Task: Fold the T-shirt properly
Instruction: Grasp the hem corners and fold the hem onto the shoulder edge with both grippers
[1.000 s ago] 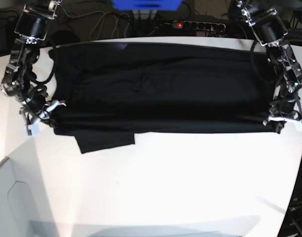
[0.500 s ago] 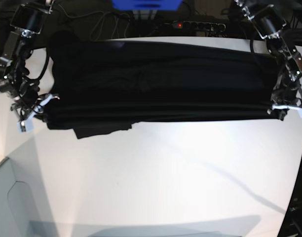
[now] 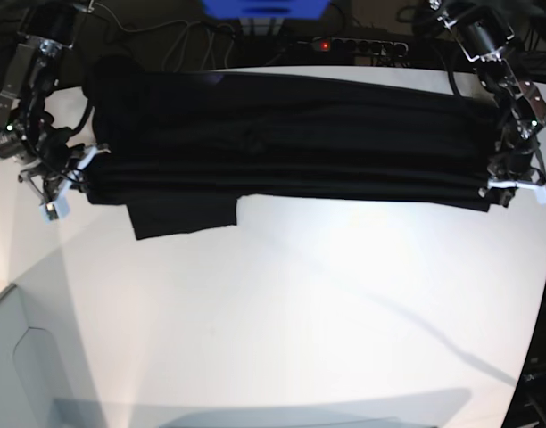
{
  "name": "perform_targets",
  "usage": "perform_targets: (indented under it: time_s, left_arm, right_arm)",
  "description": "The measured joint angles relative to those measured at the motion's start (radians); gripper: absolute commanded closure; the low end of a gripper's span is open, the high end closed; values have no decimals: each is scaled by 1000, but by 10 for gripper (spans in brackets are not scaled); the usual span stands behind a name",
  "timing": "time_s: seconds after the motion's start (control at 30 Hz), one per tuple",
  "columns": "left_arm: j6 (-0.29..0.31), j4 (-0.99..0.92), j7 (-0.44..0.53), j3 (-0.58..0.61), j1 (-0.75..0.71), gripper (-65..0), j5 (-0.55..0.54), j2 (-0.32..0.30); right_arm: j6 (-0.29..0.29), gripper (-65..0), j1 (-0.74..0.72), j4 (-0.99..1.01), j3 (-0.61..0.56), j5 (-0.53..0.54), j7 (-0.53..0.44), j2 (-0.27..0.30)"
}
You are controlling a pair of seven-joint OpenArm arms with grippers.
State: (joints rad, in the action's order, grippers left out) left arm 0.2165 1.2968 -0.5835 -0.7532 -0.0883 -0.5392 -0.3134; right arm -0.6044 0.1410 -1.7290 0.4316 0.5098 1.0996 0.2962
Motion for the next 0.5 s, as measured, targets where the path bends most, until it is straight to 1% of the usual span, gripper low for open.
perform_targets:
  time_s: [0.37,0.43,0.5]
  left_arm:
    - [0,0,-1,0,-3,0,4,-2]
    - [0,0,0,0,-2,0,44,0]
    - [-1,0,5,-1,-2,0,84,6]
  right_arm:
    - [2,0,93,0,-1,7,-12,-2]
    - [1,0,100,0,0,-2,-11,-23]
    - [1,0,105,13,-1,1,-12,-30]
